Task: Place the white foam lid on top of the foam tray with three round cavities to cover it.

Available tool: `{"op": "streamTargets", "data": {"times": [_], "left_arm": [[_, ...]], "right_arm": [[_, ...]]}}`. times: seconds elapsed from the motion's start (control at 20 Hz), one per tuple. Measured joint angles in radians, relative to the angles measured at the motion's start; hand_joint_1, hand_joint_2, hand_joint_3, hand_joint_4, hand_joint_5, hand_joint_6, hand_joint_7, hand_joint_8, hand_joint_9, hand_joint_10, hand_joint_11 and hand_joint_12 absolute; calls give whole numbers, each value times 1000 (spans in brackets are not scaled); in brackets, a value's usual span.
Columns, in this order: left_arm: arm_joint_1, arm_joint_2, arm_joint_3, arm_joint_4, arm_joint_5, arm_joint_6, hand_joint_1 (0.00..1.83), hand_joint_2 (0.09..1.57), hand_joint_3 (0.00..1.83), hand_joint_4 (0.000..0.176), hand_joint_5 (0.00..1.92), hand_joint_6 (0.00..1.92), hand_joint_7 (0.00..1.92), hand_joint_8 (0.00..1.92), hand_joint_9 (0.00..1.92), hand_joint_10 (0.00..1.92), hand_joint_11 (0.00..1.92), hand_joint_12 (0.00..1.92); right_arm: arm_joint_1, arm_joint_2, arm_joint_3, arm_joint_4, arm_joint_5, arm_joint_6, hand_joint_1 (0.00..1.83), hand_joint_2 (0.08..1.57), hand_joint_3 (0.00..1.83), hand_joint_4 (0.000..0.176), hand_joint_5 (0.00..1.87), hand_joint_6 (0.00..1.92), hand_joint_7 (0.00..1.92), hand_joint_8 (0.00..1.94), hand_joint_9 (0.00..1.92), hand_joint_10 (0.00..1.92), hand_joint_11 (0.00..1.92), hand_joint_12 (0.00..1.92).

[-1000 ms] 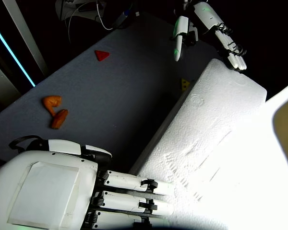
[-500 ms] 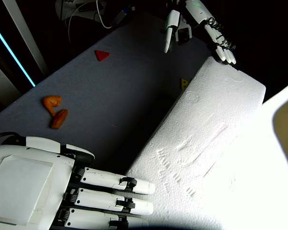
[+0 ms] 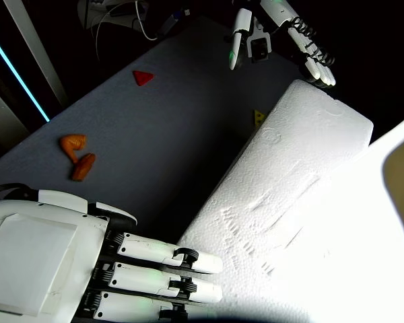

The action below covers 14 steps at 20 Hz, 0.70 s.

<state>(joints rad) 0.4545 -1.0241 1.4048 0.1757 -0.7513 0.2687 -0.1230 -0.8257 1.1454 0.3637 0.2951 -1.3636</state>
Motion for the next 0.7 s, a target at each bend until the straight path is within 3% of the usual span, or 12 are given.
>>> {"op": "streamTargets", "data": {"times": [0.05, 0.1, 0.15, 0.25, 0.3, 0.35, 0.45, 0.5, 0.55, 0.6, 0.65, 0.7], "left_arm": [[-4, -2, 9, -1, 7, 0, 413, 1120, 9, 81, 0, 0, 0, 0, 0, 0, 51, 28], [-8, -3, 13, -1, 18, 0, 389, 1147, 0, 79, 0, 0, 0, 0, 0, 0, 9, 268], [-15, -5, 17, 1, 26, 6, 373, 1142, 0, 76, 0, 0, 0, 0, 0, 0, 1, 376], [-27, -8, 21, -1, 39, 16, 439, 1137, 0, 75, 0, 0, 0, 0, 0, 0, 0, 165], [-33, -11, 26, 0, 42, 19, 406, 1120, 0, 81, 0, 0, 0, 0, 0, 0, 0, 79], [-39, -19, 33, -6, 45, 21, 407, 1106, 0, 80, 0, 0, 0, 0, 0, 0, 0, 16], [-41, -19, 33, 1, 47, 21, 399, 1105, 1, 90, 0, 0, 0, 0, 0, 0, 26, 15], [-40, -19, 32, 0, 48, 22, 411, 1101, 0, 107, 0, 0, 0, 0, 0, 0, 43, 26], [-40, -16, 28, -1, 48, 23, 409, 1104, 1, 100, 0, 0, 0, 0, 0, 0, 35, 29], [-38, -12, 23, -3, 42, 22, 414, 1110, 0, 91, 0, 0, 0, 0, 0, 0, 6, 199], [-38, -6, 16, -3, 40, 23, 408, 1104, 0, 98, 0, 0, 0, 0, 0, 0, 0, 411], [-38, -6, 16, 0, 33, 23, 420, 1103, 0, 101, 0, 0, 0, 0, 0, 0, 0, 449]], "right_arm": [[0, -12, 11, 1, 6, 0, 385, 1222, 1, 0, 0, 0, 0, 0, 0, 0, 0, 1141], [3, -18, 17, 3, 9, 0, 354, 1227, 4, 0, 0, 0, 0, 0, 0, 0, 0, 796], [7, -25, 23, 10, 2, 0, 349, 1241, 2, 0, 0, 0, 0, 0, 0, 0, 0, 464], [14, -27, 27, 14, -3, 0, 356, 1190, 0, 0, 0, 0, 0, 0, 0, 0, 0, 59], [14, -27, 28, 12, -1, 0, 378, 1203, 0, 0, 0, 0, 0, 0, 27, 9, 0, 837], [21, -30, 27, 10, 3, 0, 385, 1212, 0, 0, 0, 0, 0, 0, 43, 16, 0, 1151], [21, -29, 16, -2, 22, -1, 409, 1232, 3, 0, 0, 0, 0, 0, 9, 1, 0, 1180], [22, -24, 8, -9, 35, 0, 408, 1231, 2, 0, 0, 0, 0, 0, 1, 0, 0, 1093], [22, -21, 1, -12, 40, 0, 408, 1226, 0, 0, 0, 0, 0, 0, 0, 0, 0, 1073], [22, -16, -6, -19, 40, 0, 411, 1218, 0, 0, 0, 0, 0, 0, 0, 0, 0, 1104], [22, -7, -14, -22, 39, 1, 411, 1218, 0, 0, 0, 0, 0, 0, 0, 0, 0, 1108], [22, -2, -18, -25, 42, 0, 384, 1225, 2, 0, 0, 0, 0, 0, 0, 0, 0, 1102]]}}
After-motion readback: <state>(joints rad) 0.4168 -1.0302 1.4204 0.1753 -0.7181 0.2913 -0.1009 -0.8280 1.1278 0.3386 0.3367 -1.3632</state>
